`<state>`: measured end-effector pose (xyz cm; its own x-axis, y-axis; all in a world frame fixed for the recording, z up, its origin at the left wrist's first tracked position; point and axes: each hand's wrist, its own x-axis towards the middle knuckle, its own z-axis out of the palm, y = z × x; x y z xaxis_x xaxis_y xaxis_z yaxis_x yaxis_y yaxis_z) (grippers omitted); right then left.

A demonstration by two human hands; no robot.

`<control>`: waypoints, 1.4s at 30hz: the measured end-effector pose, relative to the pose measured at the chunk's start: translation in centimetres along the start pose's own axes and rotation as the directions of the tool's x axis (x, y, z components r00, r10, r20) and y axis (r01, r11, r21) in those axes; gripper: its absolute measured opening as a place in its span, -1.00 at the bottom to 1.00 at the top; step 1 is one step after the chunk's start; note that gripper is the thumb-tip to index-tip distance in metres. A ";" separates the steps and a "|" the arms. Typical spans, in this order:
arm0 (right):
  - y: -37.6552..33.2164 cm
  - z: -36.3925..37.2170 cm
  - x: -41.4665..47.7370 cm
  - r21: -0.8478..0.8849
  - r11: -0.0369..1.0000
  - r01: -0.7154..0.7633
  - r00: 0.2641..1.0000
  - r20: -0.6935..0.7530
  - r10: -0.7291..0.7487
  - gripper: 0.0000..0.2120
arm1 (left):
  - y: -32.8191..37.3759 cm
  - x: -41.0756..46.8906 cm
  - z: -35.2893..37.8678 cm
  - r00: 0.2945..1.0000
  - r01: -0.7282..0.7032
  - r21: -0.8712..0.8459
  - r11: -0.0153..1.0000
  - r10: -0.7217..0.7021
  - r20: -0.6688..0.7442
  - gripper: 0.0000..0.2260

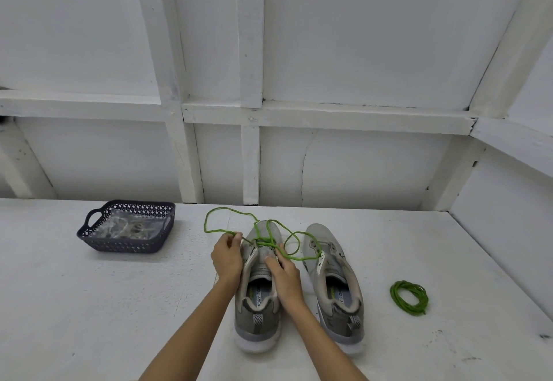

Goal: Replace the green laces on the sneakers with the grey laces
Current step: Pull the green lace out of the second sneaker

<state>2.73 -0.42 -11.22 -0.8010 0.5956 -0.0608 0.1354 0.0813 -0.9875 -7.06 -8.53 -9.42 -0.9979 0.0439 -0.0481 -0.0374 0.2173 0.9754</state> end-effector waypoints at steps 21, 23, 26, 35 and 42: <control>-2.1 -0.7 2.5 0.101 0.995 0.020 0.993 -0.122 -0.008 -0.70 | 0.1 -1.3 -1.7 0.910 0.307 -0.010 0.952 -0.291 0.294 -0.69; -2.2 -1.1 3.7 -0.020 1.000 -0.006 0.995 -0.103 0.004 -0.68 | 0.4 -2.3 -1.7 0.922 0.212 0.011 0.977 -0.204 0.329 -0.77; -2.3 -1.8 5.0 -0.262 0.965 0.010 0.997 -0.067 -0.028 -0.70 | 0.5 -3.7 -1.5 0.940 0.067 0.003 0.998 -0.064 0.336 -0.78; -5.0 -1.9 6.4 -0.744 0.655 0.130 0.991 0.101 -0.082 -0.78 | -0.2 -3.5 -1.0 0.907 -0.166 0.132 0.977 0.099 0.409 -0.58; -5.2 -1.6 6.5 -0.776 0.622 0.109 0.994 0.087 -0.065 -0.80 | 0.3 -3.7 -1.1 0.905 -0.191 0.188 0.963 0.099 0.414 -0.74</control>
<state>-2.27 4.29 -6.21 -0.8559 0.5170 -0.0090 0.4494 0.7352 -0.5074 -3.40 -9.68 -8.70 -0.8849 0.4644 -0.0364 0.1643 0.3842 0.9085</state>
